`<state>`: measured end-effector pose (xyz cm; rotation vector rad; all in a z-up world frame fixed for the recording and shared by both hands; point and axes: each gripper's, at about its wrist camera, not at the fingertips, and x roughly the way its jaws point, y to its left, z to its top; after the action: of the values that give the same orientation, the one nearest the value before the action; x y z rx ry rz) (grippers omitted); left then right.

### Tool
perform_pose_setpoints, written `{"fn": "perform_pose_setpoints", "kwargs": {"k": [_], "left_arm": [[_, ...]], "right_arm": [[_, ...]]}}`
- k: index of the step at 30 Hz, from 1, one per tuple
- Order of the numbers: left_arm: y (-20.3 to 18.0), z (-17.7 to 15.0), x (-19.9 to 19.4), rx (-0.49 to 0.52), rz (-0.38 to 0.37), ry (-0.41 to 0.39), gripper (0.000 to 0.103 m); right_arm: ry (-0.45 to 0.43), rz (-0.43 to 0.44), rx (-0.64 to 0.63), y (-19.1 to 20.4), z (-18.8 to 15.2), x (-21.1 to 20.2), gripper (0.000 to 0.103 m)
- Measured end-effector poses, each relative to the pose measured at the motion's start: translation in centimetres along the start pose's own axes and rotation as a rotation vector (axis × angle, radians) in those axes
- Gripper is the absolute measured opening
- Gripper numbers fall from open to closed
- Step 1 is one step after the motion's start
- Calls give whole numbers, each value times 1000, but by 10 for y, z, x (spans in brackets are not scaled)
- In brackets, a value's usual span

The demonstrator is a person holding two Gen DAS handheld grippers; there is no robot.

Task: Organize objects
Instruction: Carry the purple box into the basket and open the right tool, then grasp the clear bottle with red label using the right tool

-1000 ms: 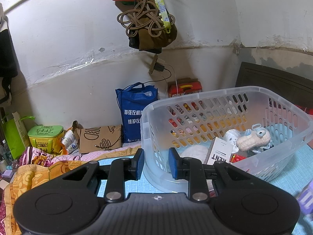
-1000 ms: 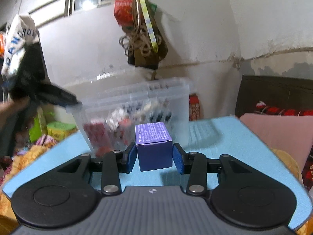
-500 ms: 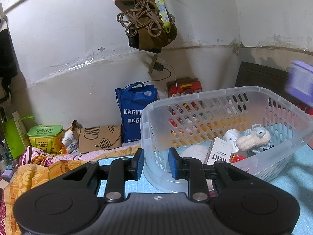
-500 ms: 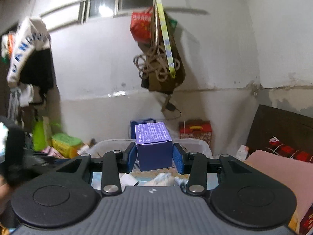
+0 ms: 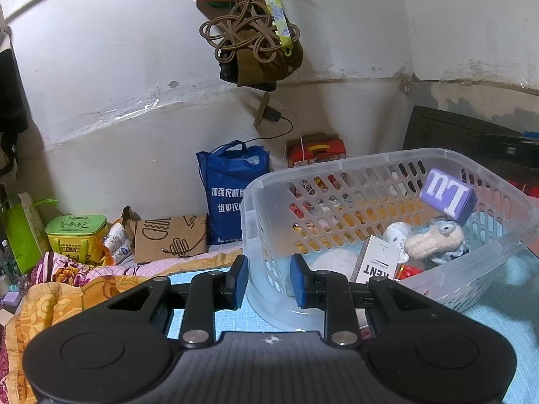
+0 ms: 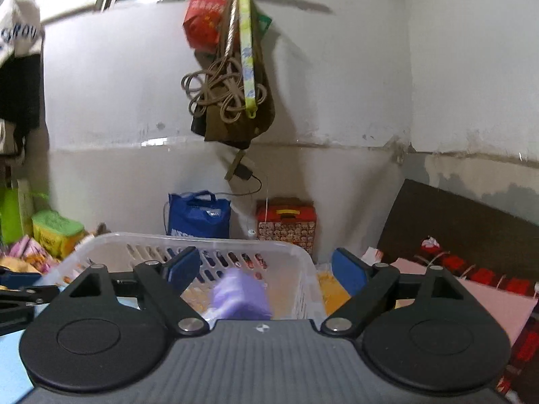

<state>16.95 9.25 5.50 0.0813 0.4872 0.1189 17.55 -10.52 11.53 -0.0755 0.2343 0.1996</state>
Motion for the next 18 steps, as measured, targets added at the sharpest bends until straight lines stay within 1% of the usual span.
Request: {"fn": "perform_pose_setpoints", "kwargs": {"k": [1,2,3,6,10,12,14,15,18], "left_arm": [[0,0,0,2,0,0,31],[-1,0,0,4,0,-1,31],[-1,0,0,3,0,-1,31],[-1,0,0,4,1,-1,31],[1,0,0,4,1,0,31],[0,0,0,6,2,-2,31],[0,0,0,7,2,-2,31],[0,0,0,6,2,-2,31],[0,0,0,6,1,-2,31]], "right_arm": [[-12,14,12,-3,-4,-9,94],[-23,25,27,-6,-9,-20,102],[-32,30,44,-9,-15,-30,103],[-48,69,96,-13,-40,-57,103],[-9,116,159,0,-84,-82,103],[8,151,148,14,-105,-92,103],[-3,180,147,28,-123,-102,103],[-5,206,140,34,-129,-106,103],[-9,243,111,53,-141,-113,102]]}}
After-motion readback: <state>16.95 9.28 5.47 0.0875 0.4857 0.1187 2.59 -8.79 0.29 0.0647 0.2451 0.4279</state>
